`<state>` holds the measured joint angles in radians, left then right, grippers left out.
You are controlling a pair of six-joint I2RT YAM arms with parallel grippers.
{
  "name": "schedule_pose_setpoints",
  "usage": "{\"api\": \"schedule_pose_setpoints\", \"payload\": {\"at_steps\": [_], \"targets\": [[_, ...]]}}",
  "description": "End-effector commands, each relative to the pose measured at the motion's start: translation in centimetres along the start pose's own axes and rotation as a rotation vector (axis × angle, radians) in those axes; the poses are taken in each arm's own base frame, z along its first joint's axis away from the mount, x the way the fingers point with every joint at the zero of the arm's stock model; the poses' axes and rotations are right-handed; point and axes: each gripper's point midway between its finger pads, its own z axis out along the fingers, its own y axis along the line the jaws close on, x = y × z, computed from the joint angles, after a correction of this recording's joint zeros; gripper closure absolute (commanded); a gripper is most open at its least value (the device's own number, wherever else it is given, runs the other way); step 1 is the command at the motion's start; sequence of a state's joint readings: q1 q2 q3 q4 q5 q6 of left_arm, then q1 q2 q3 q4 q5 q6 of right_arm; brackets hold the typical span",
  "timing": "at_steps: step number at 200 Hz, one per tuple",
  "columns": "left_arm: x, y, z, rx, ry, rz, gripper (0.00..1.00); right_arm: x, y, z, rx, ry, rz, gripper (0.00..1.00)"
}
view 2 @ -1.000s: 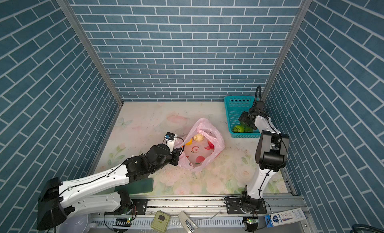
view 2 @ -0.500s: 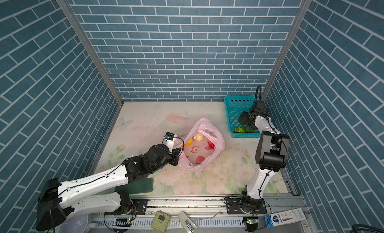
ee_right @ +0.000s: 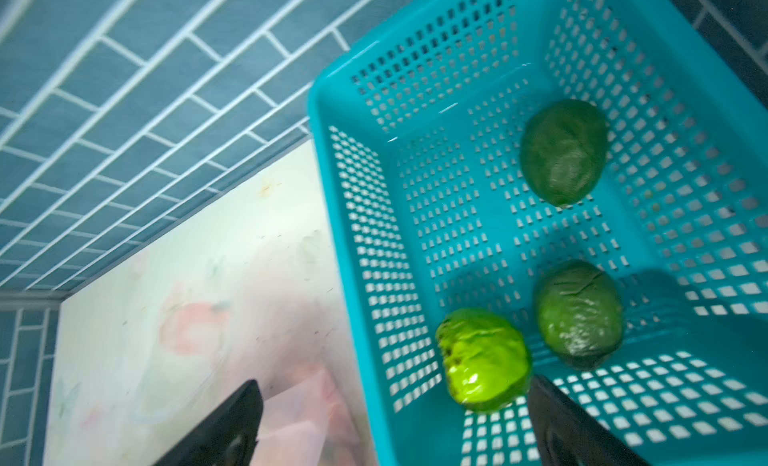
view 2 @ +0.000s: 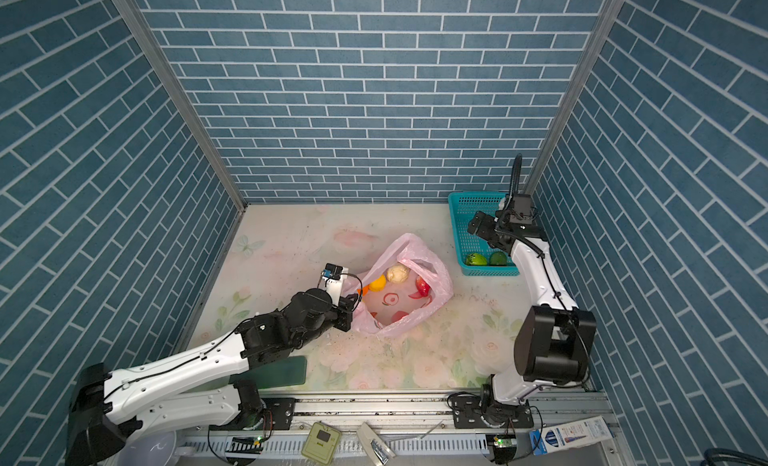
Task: Untie the knot of the plastic bag and take out the fruit
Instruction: 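Open the right gripper to drop the citrus into the teal basket, then move the right gripper back into the bag above the yellow fruits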
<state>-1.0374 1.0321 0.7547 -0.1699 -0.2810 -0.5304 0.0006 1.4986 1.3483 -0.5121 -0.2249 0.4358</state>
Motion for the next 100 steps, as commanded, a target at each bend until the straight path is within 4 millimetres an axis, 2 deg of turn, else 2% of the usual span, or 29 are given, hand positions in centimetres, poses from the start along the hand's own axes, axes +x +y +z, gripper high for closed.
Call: {"api": "schedule_pose_setpoints", "payload": {"at_steps": [1, 22, 47, 80, 100], "targets": [[0.2, 0.6, -0.4, -0.023, 0.001, 0.017, 1.00, 4.4, 3.7, -3.1, -0.094, 0.099, -0.073, 0.02], [0.3, 0.6, -0.4, -0.021, 0.004, 0.018, 1.00, 7.1, 7.9, -6.3, -0.176, 0.125, -0.141, 0.04], [0.5, 0.5, -0.3, -0.016, 0.011, 0.016, 1.00, 10.7, 12.0, -9.2, -0.254, 0.147, -0.199, 0.06], [0.3, 0.7, -0.7, -0.023, 0.007, 0.007, 1.00, 14.8, 16.0, -11.5, -0.320, 0.168, -0.288, 0.07], [0.3, 0.8, -0.9, -0.028, 0.006, 0.009, 1.00, 17.5, 18.0, -12.0, -0.345, 0.191, -0.370, 0.07]]}}
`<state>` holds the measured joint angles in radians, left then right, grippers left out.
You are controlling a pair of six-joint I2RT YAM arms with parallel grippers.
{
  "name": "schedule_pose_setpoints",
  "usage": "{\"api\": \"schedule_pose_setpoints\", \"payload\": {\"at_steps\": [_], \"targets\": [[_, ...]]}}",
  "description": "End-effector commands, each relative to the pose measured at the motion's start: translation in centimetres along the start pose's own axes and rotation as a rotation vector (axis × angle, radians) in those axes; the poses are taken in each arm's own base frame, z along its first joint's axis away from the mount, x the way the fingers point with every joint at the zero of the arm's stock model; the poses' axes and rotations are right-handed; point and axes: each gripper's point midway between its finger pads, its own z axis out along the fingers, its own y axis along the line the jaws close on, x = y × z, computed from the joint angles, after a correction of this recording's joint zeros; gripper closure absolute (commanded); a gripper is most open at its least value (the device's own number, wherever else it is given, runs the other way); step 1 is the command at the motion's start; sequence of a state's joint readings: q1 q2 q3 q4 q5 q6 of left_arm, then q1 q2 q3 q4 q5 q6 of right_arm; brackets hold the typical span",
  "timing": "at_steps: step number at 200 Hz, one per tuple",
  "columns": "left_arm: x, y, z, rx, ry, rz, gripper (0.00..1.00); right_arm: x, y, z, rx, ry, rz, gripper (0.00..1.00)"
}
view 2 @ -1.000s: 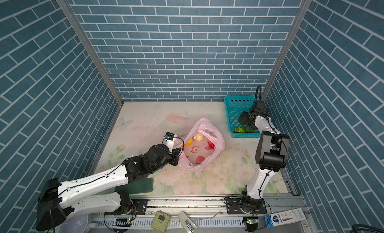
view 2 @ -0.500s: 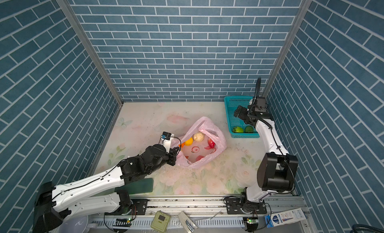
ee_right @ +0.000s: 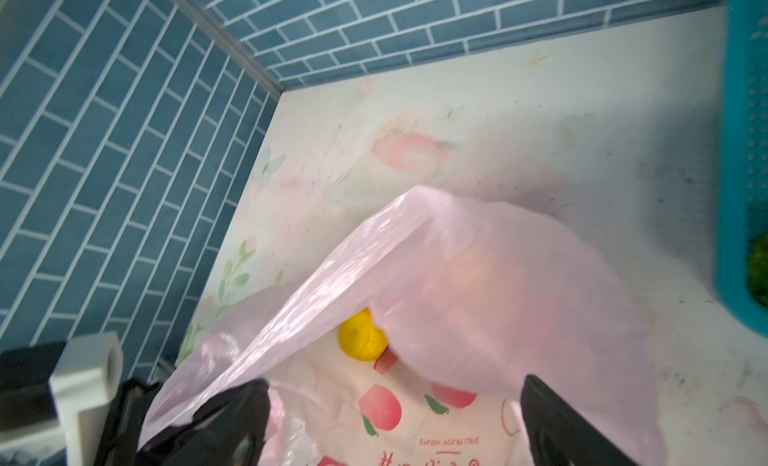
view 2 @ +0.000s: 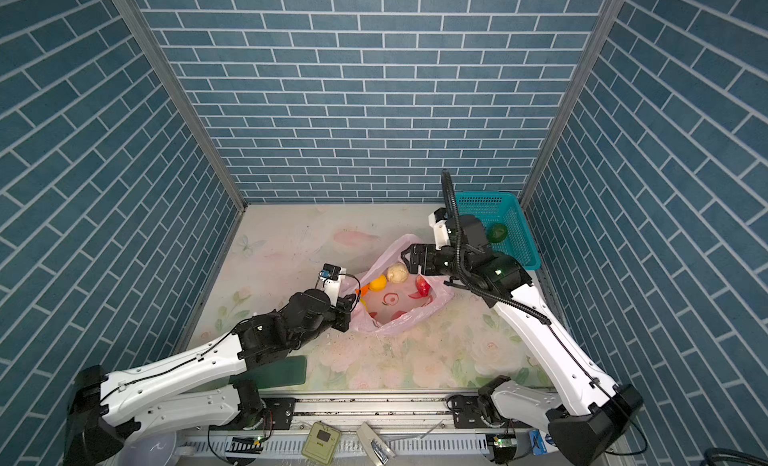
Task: Untie the knot of the plastic bag and take out the fruit
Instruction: 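Move the right gripper back into the bag above the yellow fruits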
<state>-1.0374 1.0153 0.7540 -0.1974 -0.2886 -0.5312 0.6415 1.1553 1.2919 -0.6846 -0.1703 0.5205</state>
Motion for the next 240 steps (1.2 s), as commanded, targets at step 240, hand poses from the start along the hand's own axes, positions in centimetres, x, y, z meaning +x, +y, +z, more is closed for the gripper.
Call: {"api": "schedule_pose_setpoints", "payload": {"at_steps": [240], "targets": [[1.2, 1.4, -1.4, -0.052, 0.065, 0.004, 1.00, 20.0, 0.7, 14.6, 0.096, 0.345, -0.150, 0.11]]}}
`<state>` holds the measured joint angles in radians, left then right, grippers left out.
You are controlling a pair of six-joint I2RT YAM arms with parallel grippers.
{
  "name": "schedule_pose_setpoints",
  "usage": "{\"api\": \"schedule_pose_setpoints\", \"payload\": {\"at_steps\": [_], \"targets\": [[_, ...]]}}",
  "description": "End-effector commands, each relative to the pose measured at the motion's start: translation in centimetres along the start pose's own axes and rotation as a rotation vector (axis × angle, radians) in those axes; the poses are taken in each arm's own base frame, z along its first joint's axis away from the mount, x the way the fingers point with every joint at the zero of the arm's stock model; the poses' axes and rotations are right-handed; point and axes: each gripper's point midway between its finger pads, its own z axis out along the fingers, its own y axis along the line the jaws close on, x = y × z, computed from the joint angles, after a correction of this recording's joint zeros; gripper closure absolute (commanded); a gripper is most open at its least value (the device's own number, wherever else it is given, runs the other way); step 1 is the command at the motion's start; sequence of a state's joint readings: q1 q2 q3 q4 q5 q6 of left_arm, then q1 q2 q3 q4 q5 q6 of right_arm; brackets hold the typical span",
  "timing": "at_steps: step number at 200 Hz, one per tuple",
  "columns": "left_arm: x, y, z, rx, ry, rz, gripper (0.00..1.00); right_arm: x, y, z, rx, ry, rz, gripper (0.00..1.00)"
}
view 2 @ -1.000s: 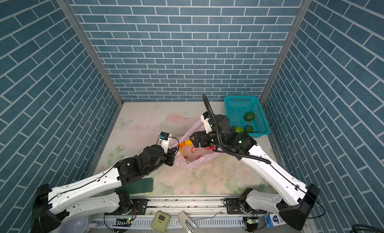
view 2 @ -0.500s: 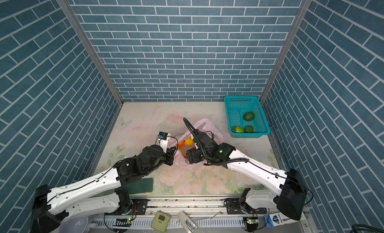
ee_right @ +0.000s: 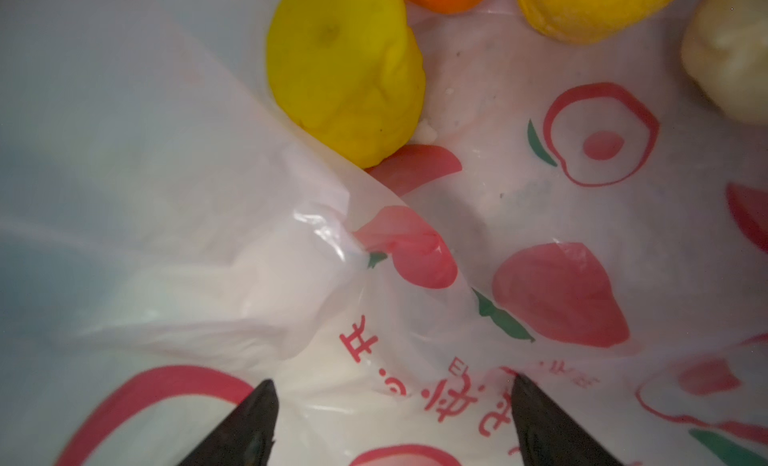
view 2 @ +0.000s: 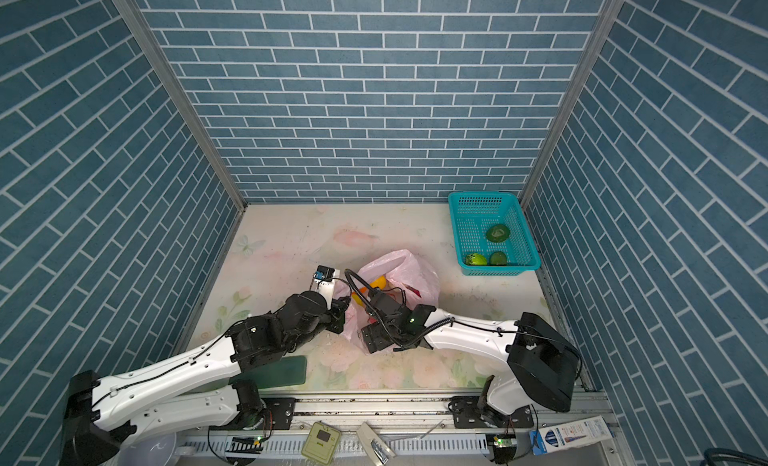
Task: Untie the knot of the plastic bag and take out the fruit
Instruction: 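Move the right gripper back into the bag above the yellow fruits, then reach the right gripper down to the yellow lemon and grasp it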
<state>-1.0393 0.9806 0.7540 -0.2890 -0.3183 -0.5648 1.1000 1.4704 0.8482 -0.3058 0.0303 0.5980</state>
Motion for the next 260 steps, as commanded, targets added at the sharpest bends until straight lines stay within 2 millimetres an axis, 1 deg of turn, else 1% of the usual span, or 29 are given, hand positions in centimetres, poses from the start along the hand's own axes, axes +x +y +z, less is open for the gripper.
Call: {"api": "schedule_pose_setpoints", "payload": {"at_steps": [1, 19, 37, 58, 72, 85, 94, 127, 144, 185, 245, 260], "targets": [[0.4, 0.0, -0.6, -0.001, 0.035, 0.018, 1.00, -2.4, 0.0, -0.2, -0.009, -0.052, 0.092, 0.11], [1.3, 0.2, -0.6, -0.003, 0.070, 0.030, 1.00, -3.8, -1.0, -0.2, -0.011, -0.070, 0.183, 0.11], [1.4, 0.3, -0.8, -0.008, 0.089, 0.038, 1.00, -4.8, -1.7, -0.1, -0.019, -0.081, 0.254, 0.13], [1.5, 0.2, -1.0, -0.007, 0.106, 0.045, 1.00, -6.0, -2.1, -0.3, -0.018, -0.111, 0.273, 0.13], [1.6, 0.1, -0.8, 0.000, 0.112, 0.043, 1.00, -6.6, -2.2, 0.2, -0.017, -0.127, 0.281, 0.13], [1.8, 0.0, -0.7, 0.001, 0.118, 0.037, 1.00, -7.3, -2.1, 0.8, -0.029, -0.147, 0.296, 0.14], [1.8, 0.0, -0.5, 0.001, 0.121, 0.033, 1.00, -7.9, -1.7, 1.2, -0.053, -0.164, 0.306, 0.14], [1.3, -0.2, -0.6, -0.006, 0.124, 0.026, 1.00, -9.8, 0.3, 2.4, -0.163, -0.208, 0.338, 0.15], [1.4, -0.1, -0.7, -0.014, 0.130, 0.030, 1.00, -10.3, 0.7, 2.6, -0.188, -0.231, 0.343, 0.14], [2.3, 0.3, -0.5, -0.019, 0.155, 0.030, 1.00, -11.5, 1.3, 3.2, -0.215, -0.270, 0.339, 0.10], [3.5, 0.8, -0.3, -0.034, 0.185, 0.038, 1.00, -11.7, 1.6, 6.2, -0.162, -0.223, 0.339, 0.09], [3.7, 0.9, -0.3, -0.038, 0.192, 0.039, 1.00, -11.4, 1.2, 7.0, -0.118, -0.202, 0.342, 0.09]]}}
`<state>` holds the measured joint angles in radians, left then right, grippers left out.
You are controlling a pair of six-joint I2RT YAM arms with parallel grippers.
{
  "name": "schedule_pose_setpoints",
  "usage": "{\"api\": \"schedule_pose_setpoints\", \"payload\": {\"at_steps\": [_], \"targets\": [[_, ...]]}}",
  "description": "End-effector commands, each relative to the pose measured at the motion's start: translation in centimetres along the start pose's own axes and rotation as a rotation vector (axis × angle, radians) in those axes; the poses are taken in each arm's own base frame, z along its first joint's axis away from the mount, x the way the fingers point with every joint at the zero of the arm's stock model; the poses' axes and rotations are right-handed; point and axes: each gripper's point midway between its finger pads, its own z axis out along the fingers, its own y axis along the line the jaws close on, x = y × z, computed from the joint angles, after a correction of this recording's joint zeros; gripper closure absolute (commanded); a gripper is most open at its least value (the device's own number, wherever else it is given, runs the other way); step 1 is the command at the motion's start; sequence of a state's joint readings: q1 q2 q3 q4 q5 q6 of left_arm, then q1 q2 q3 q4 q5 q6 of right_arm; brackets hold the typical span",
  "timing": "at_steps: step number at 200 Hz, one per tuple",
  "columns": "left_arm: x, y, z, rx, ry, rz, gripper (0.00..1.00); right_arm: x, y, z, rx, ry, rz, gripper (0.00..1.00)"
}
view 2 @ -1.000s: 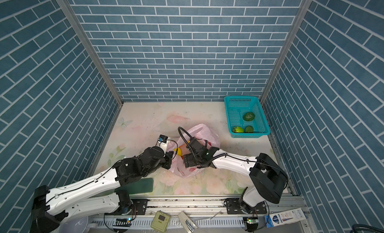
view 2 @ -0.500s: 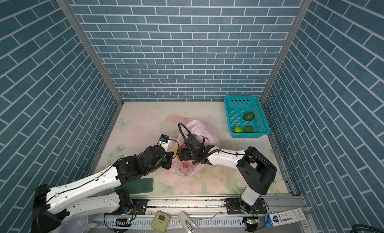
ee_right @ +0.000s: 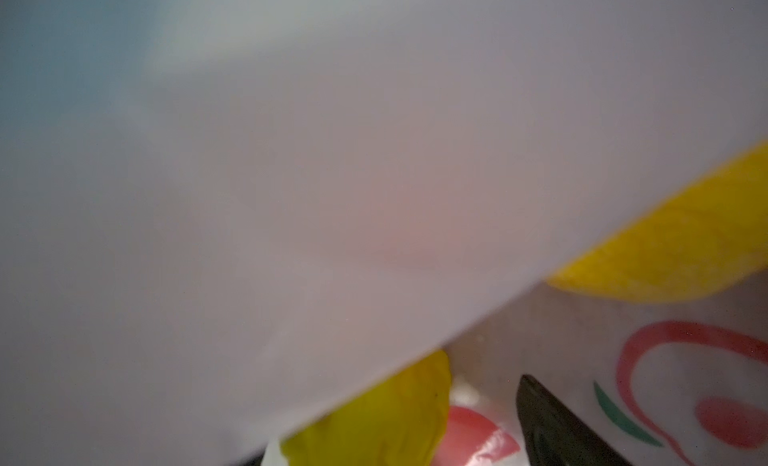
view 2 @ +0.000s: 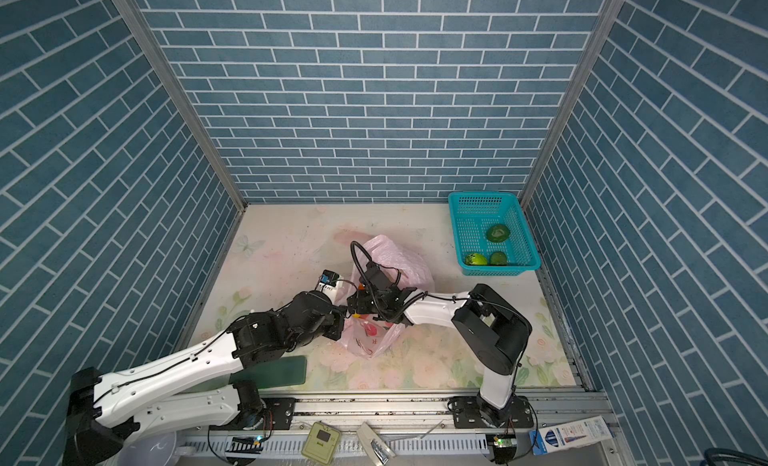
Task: Untie the knot of the plastic bag and take out the fruit
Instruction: 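Reach the right gripper down to the yellow lemon and grasp it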
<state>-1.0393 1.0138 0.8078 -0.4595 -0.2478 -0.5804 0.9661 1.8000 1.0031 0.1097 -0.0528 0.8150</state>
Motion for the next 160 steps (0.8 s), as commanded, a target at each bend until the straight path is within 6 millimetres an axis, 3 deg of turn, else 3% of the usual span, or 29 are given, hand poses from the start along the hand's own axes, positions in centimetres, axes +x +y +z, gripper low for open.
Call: {"api": "schedule_pose_setpoints", "payload": {"at_steps": [1, 40, 81, 109, 160], "targets": [[1.1, 0.6, 0.2, -0.020, 0.034, 0.005, 1.00, -1.0, 0.7, 0.8, 0.033, -0.016, 0.020, 0.09], [1.2, 0.7, 0.2, -0.026, 0.039, 0.009, 1.00, 0.0, -1.2, 2.4, 0.128, 0.029, 0.049, 0.10], [0.9, 0.7, 0.2, -0.028, 0.028, 0.008, 1.00, 0.2, -2.0, 1.8, 0.156, 0.020, 0.067, 0.26], [0.6, 0.7, 0.2, -0.030, 0.016, 0.007, 1.00, -0.4, -1.7, 0.3, 0.145, 0.004, 0.067, 0.39], [-0.3, 0.4, 0.4, -0.026, -0.030, 0.002, 1.00, -0.4, -0.8, -3.7, 0.112, 0.015, 0.059, 0.45]]}}
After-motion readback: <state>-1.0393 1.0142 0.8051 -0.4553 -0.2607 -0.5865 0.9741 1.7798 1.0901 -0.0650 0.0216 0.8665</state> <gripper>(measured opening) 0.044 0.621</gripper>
